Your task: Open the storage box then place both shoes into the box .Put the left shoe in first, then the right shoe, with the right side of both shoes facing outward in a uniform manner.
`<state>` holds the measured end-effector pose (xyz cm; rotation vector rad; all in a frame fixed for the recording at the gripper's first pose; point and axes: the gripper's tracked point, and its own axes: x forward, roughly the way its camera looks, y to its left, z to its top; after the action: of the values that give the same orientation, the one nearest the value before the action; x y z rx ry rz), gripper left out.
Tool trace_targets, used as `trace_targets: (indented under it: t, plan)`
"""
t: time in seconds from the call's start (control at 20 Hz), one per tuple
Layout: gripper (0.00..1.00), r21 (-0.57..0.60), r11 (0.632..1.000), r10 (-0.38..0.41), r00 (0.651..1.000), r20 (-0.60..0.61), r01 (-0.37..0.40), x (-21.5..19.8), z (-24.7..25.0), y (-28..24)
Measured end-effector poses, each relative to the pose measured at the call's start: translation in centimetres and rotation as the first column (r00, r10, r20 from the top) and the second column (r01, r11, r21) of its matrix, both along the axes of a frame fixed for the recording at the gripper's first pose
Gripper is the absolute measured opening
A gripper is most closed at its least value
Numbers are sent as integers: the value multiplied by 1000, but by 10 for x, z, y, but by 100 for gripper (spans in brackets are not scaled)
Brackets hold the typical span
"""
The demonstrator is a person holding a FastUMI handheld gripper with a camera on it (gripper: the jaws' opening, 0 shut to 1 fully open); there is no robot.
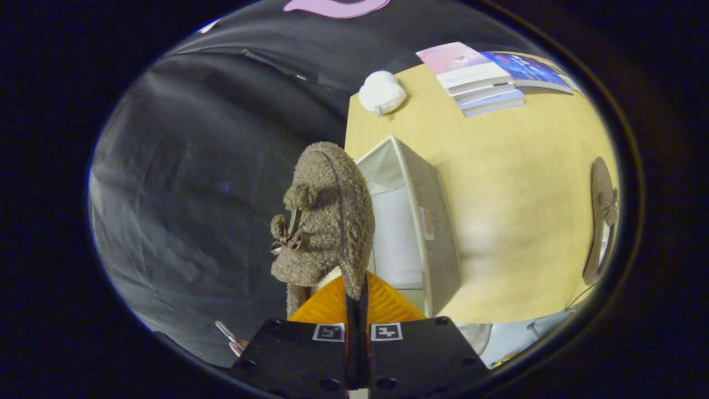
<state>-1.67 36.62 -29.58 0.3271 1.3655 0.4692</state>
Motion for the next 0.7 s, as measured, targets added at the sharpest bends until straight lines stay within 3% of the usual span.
trace_targets:
  t: [0.35,0.7]
  plan:
    - [3,-149,988,22,999,-23,-25,-4,-73,47]
    - [4,-300,953,26,999,-25,-32,-6,-128,57]
